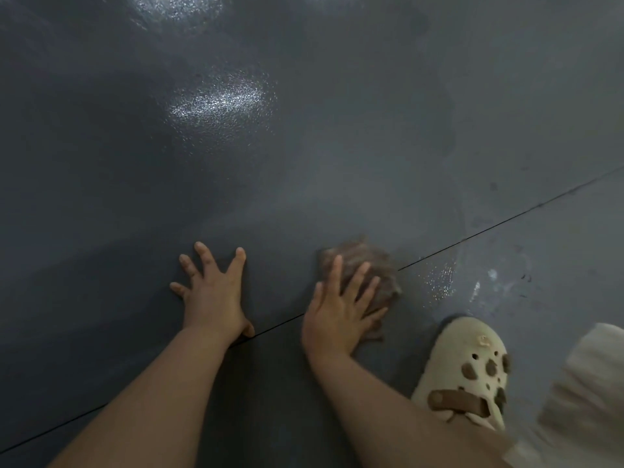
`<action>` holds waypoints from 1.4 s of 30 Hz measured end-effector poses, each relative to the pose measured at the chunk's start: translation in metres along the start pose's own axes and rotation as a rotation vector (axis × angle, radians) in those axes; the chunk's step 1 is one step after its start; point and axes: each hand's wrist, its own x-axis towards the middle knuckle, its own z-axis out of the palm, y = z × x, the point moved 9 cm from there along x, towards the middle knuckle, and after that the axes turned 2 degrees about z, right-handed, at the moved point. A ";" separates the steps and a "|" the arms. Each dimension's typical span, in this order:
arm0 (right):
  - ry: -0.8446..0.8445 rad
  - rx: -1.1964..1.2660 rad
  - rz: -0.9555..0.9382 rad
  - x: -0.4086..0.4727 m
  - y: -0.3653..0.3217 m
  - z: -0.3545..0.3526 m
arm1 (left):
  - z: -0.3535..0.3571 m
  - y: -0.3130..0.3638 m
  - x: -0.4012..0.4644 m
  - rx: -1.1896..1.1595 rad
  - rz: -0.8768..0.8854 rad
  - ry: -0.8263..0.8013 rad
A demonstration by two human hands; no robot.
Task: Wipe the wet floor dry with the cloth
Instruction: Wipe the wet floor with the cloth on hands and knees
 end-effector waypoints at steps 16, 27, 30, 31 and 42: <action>-0.082 -0.108 -0.260 0.128 0.001 -0.039 | 0.000 -0.002 -0.002 0.022 0.019 0.013; -0.070 0.043 0.241 0.028 0.050 -0.018 | 0.013 -0.026 -0.034 -0.005 0.121 0.168; -0.120 0.005 0.140 -0.022 0.013 0.005 | 0.020 -0.035 -0.046 -0.028 0.105 0.184; -0.145 -0.016 0.055 -0.042 -0.004 0.015 | 0.021 -0.037 -0.049 -0.037 0.097 0.187; -0.099 -0.311 -0.863 -0.043 -0.027 0.013 | 0.041 -0.039 -0.080 0.024 0.062 0.171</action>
